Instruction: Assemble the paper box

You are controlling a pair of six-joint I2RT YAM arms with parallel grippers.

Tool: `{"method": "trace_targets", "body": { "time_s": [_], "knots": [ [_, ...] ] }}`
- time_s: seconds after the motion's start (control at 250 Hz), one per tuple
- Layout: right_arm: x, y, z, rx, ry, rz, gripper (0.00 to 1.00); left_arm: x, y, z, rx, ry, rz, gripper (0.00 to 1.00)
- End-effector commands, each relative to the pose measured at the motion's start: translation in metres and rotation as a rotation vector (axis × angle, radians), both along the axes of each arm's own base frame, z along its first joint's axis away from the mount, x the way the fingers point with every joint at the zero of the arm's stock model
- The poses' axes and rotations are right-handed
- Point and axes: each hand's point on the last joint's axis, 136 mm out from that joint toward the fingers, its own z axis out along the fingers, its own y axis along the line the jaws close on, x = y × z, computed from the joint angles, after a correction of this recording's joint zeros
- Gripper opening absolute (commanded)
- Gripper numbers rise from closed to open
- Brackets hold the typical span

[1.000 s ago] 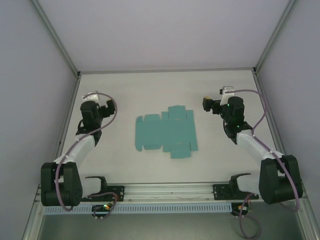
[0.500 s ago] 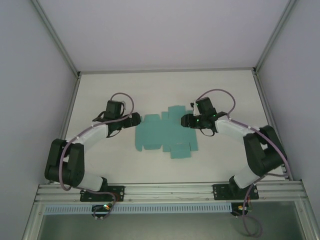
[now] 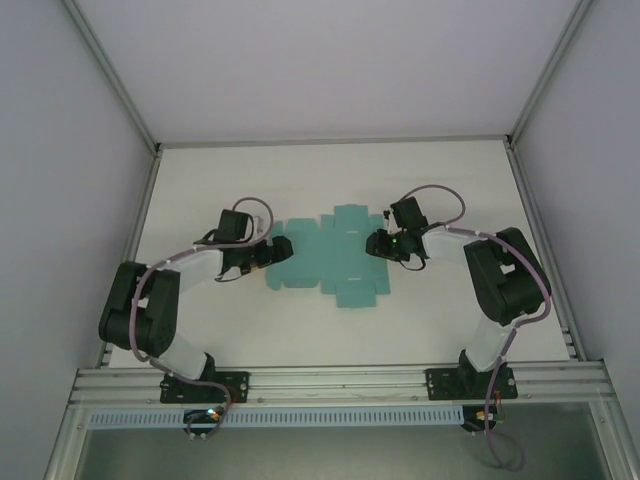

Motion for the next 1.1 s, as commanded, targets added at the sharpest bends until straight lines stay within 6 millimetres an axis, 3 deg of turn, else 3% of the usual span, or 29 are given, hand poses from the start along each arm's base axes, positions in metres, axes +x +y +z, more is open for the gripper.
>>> {"method": "trace_targets", "body": {
  "time_s": [0.0, 0.096, 0.268, 0.431, 0.639, 0.871, 0.918, 0.978, 1.094],
  "knots": [
    [-0.047, -0.025, -0.056, -0.104, 0.211, -0.039, 0.36, -0.001, -0.025, 0.005, -0.158, 0.007, -0.049, 0.93],
    [-0.048, -0.026, -0.056, -0.104, 0.198, -0.034, 0.36, 0.005, -0.031, 0.003, -0.194, 0.005, -0.053, 0.84],
    [-0.05, -0.025, -0.058, -0.093, 0.187, -0.021, 0.37, 0.014, -0.054, 0.027, -0.341, -0.058, -0.112, 0.5],
    [-0.04, -0.019, -0.041, -0.057, 0.122, -0.008, 0.42, 0.023, -0.055, 0.052, -0.345, -0.14, -0.12, 0.0],
    [-0.022, -0.023, 0.021, -0.01, -0.068, 0.006, 0.48, 0.021, -0.039, 0.088, -0.253, -0.279, -0.113, 0.0],
    [-0.016, -0.027, 0.085, 0.166, -0.278, 0.02, 0.78, 0.006, -0.039, 0.139, -0.308, -0.448, -0.17, 0.0],
    [-0.016, -0.029, 0.091, 0.233, -0.301, 0.019, 0.8, 0.001, -0.043, 0.154, -0.342, -0.496, -0.207, 0.0],
    [-0.017, -0.031, 0.115, 0.318, -0.373, 0.038, 0.86, -0.007, -0.048, 0.173, -0.39, -0.54, -0.245, 0.0],
    [-0.018, -0.037, 0.132, 0.39, -0.411, 0.05, 0.93, -0.018, -0.052, 0.208, -0.47, -0.611, -0.294, 0.0]
  ]
}}
